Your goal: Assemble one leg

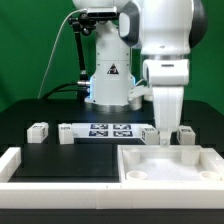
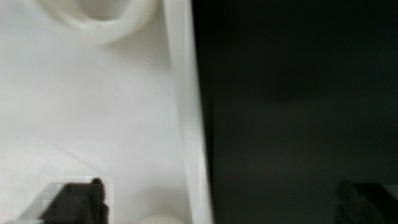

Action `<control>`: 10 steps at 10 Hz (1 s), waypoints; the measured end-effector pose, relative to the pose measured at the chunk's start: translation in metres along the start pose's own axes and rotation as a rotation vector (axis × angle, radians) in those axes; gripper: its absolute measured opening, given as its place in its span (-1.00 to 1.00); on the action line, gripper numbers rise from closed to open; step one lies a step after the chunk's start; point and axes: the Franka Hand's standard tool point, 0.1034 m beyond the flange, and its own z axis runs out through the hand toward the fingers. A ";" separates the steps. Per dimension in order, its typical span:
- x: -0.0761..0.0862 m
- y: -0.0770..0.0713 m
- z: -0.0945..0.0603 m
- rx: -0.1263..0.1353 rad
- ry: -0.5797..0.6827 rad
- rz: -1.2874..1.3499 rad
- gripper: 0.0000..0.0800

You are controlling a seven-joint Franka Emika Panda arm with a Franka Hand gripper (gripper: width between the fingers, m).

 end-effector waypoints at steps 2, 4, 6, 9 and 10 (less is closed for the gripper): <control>0.012 -0.004 -0.014 -0.019 0.000 0.062 0.62; 0.010 -0.004 -0.012 -0.016 0.000 0.068 0.62; 0.011 -0.004 -0.011 -0.014 0.005 0.218 0.62; 0.012 -0.023 -0.005 -0.020 0.033 0.570 0.62; 0.016 -0.031 -0.002 -0.016 0.042 0.689 0.62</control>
Offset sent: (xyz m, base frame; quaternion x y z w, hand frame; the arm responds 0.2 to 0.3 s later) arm 0.0000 0.0000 0.0000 0.0000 0.0000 0.0000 1.0000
